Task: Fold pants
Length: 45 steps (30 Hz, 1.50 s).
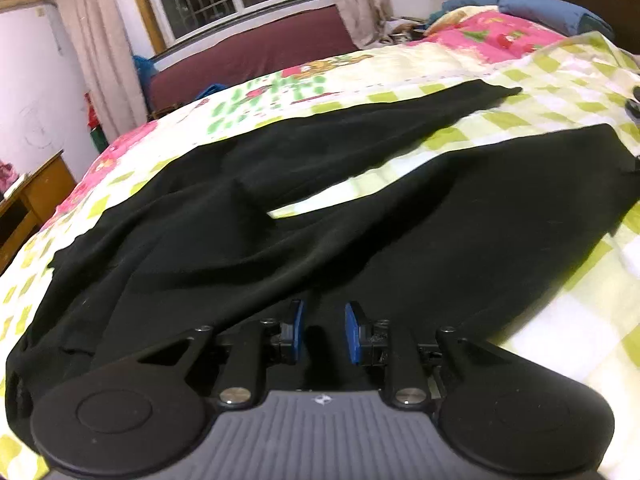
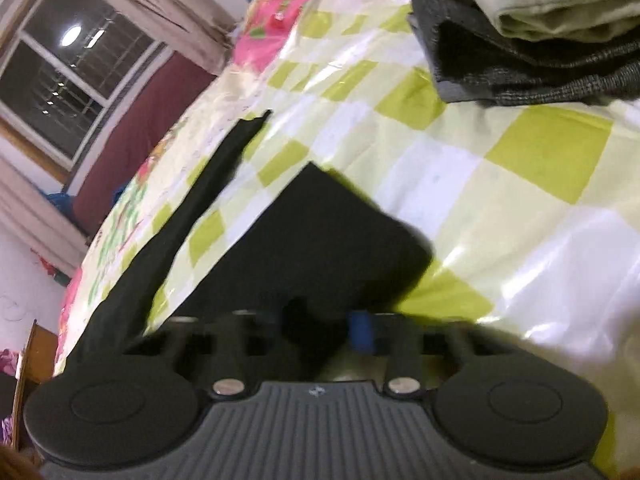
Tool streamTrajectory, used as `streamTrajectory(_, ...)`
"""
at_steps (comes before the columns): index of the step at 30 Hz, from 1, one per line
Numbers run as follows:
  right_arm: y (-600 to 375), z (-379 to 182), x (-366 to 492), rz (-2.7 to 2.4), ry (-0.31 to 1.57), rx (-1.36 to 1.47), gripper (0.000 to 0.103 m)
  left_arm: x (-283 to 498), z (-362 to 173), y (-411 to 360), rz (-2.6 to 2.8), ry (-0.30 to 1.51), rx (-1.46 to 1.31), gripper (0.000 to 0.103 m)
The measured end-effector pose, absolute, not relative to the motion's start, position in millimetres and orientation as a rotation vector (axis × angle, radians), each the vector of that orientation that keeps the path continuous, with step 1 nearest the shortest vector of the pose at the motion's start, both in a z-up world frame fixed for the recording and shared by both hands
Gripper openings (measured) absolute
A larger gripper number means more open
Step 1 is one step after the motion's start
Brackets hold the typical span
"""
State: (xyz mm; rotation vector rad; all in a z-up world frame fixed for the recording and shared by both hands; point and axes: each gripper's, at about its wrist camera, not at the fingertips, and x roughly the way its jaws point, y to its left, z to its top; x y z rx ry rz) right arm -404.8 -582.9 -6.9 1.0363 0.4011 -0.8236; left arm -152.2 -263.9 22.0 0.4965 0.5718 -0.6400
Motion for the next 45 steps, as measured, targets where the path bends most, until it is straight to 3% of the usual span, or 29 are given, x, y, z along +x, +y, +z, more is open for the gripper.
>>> streamTrajectory(7,-576,23,-448,-0.828,0.31,0.962,0.005,-158,9,-274,-0.705,0.572,0.513,0.039)
streamTrajectory(12,-586,8,-442,-0.92,0.513,0.894,0.006,-169,3,-277,-0.721,0.557,0.584,0.04)
streamTrajectory(13,-584,12,-441,-0.927,0.526,0.874,0.012,-169,8,-274,-0.723,0.555,0.568,0.04)
streamTrajectory(21,-520,82,-460,-0.939,0.554,0.641,0.016,-166,64,-210,-0.652,0.469,0.434,0.041)
streamTrajectory(27,-467,113,-430,-0.788,0.626,0.522,0.016,-170,63,-181,-0.615,0.455,0.434,0.042)
streamTrajectory(39,-454,50,-349,-0.586,0.754,0.474,0.018,-143,32,-185,-0.573,0.526,0.502,0.044)
streamTrajectory(40,-457,40,-344,-0.576,0.785,0.478,0.022,-135,27,-185,-0.571,0.546,0.515,0.044)
streamTrajectory(42,-466,20,-331,-0.57,0.894,0.461,0.019,-114,18,-180,-0.583,0.615,0.539,0.044)
streamTrajectory(45,-462,46,-317,-0.477,0.908,0.37,0.024,-86,42,-158,-0.657,0.619,0.461,0.044)
